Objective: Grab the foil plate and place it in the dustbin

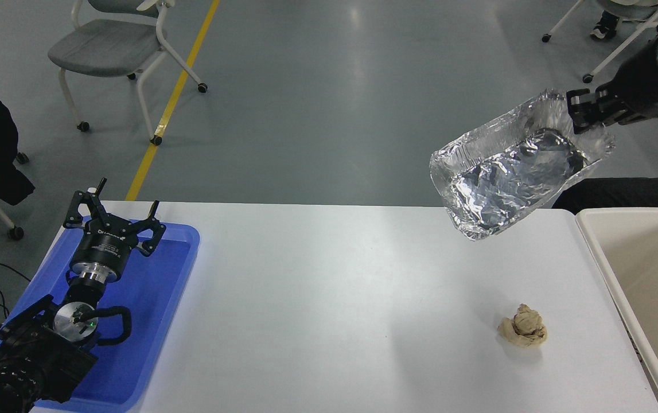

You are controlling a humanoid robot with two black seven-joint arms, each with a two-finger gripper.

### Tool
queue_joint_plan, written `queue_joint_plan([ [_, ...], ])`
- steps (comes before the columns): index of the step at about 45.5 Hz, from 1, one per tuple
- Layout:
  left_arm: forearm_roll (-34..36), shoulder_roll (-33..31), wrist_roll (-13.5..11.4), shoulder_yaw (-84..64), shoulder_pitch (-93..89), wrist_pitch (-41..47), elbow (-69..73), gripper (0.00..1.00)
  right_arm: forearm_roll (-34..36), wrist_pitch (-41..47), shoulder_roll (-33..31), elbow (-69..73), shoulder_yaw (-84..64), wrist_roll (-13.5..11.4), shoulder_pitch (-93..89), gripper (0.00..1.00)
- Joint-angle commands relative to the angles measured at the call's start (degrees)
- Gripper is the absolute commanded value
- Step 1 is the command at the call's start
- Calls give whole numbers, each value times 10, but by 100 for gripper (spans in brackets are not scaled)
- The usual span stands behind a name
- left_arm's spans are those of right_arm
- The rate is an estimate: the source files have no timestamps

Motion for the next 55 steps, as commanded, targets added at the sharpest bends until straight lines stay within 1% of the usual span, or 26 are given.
queue_joint_plan([
  [1, 0, 0, 0, 0, 0, 0, 0, 100, 1, 8, -14, 2, -23, -1, 17, 0],
  [5, 0, 0, 0, 0, 0, 0, 0, 100, -4, 18, -27, -2, -26, -2, 13, 0],
  [10, 0, 0, 0, 0, 0, 0, -2, 100, -17, 22, -64, -18, -27, -5, 4, 0],
  [16, 0, 0, 0, 0, 0, 0, -2, 100, -68, 32, -123, -68, -26, -4, -29, 0],
  [19, 0, 0, 0, 0, 0, 0, -2, 100, -104, 32, -161, -116, -17, -1, -59, 0],
  [23, 0, 0, 0, 0, 0, 0, 0, 100, -132, 32, -200, -179, -10, 4, -104, 0],
  [27, 0, 0, 0, 0, 0, 0, -2, 100, -138, 30, -233, -251, 1, 24, -162, 0],
  [33, 0, 0, 0, 0, 0, 0, 0, 100, -138, 21, -242, -351, 48, 62, -279, 0],
  [37, 0, 0, 0, 0, 0, 0, 0, 100, -137, 9, -243, -415, 106, 75, -370, 0],
  [40, 0, 0, 0, 0, 0, 0, 0, 100, -135, 1, -238, -460, 157, 79, -441, 0],
  [44, 0, 0, 0, 0, 0, 0, 0, 100, -133, -19, -225, -498, 239, 79, -538, 0],
  [48, 0, 0, 0, 0, -1, 0, 0, 100, -133, -64, -203, -522, 316, 78, -632, 0],
  [52, 0, 0, 0, 0, 0, 0, 0, 100, -126, -111, -184, -543, 354, 77, -707, 0],
  [55, 0, 0, 0, 0, 0, 0, 0, 100, -120, -136, -157, -559, 382, 76, -753, 0],
])
